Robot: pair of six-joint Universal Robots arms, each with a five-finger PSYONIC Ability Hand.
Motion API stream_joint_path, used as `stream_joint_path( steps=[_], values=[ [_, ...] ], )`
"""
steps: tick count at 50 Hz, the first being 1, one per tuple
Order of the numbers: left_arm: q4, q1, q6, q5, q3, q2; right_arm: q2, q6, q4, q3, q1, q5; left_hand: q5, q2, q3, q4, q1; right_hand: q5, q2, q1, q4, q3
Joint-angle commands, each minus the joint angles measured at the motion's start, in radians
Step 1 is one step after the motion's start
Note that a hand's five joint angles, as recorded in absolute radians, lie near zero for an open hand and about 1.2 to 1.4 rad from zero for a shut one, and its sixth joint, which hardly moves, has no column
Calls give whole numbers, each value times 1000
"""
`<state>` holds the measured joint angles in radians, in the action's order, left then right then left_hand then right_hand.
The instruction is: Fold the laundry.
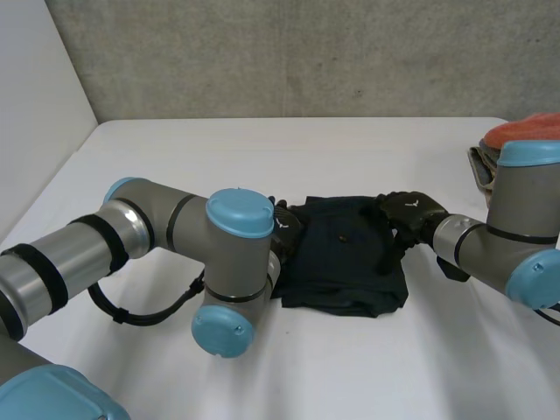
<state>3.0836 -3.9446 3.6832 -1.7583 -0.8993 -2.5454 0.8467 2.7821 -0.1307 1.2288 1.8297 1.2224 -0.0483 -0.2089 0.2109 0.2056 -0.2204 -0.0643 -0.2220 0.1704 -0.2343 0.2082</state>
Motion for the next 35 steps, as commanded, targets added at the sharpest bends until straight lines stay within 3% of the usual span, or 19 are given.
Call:
stream_joint_path(
  steps=[1,9,15,25,35],
  values=[
    [-5,10,-15,40,0,54,12,-85,-4,0,28,40,-26,-40,38,43,-28,64,47,4,60,-34],
    [0,-5,-155,141,-1,209,150,-38,-3,26,39,48,-14,-28,26,31,-17,64,47,4,60,-34],
    [-8,-27,-206,218,13,225,173,20,-3,38,37,39,-32,-46,44,49,-34,64,47,4,60,-34],
    [-98,-28,-209,210,85,56,69,20,-3,11,37,45,-35,-49,47,52,-37,64,47,4,60,-34],
    [-131,-30,-196,96,103,-7,11,-3,2,0,36,49,-52,-66,64,70,-55,64,47,4,60,-34]
  ],
)
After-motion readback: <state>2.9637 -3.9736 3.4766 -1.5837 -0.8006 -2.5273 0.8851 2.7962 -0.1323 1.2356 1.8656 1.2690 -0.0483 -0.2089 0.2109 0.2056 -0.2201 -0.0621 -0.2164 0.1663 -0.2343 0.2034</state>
